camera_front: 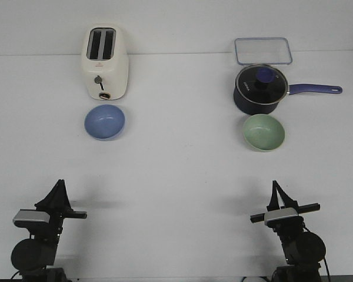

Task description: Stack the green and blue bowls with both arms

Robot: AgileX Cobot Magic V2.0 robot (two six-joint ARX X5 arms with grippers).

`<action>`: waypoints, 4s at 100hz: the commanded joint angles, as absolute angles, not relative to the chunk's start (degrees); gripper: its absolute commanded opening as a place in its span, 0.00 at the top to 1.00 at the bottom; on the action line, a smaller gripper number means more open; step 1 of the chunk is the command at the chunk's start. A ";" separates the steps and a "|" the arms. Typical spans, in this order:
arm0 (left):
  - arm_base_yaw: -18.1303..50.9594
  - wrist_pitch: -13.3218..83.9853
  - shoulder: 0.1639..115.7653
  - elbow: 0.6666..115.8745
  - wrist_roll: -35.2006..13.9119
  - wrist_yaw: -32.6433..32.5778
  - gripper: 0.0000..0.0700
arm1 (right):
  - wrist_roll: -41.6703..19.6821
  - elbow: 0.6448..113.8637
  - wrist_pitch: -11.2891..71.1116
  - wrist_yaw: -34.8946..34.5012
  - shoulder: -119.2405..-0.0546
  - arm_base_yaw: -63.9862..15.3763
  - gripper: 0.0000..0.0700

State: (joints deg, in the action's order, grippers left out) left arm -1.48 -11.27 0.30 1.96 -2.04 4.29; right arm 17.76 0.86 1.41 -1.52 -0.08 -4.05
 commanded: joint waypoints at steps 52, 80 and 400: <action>-1.50 -12.05 0.19 0.82 -2.00 4.32 0.98 | 17.85 0.75 0.80 -1.48 -0.08 -4.05 1.00; -1.50 -12.05 0.19 0.82 -2.00 4.32 0.98 | 16.38 0.75 -0.47 -2.07 -0.08 -4.12 1.00; -1.50 -12.08 0.19 0.84 -16.01 4.32 0.98 | -23.14 39.48 23.16 -4.03 -66.87 -37.12 1.00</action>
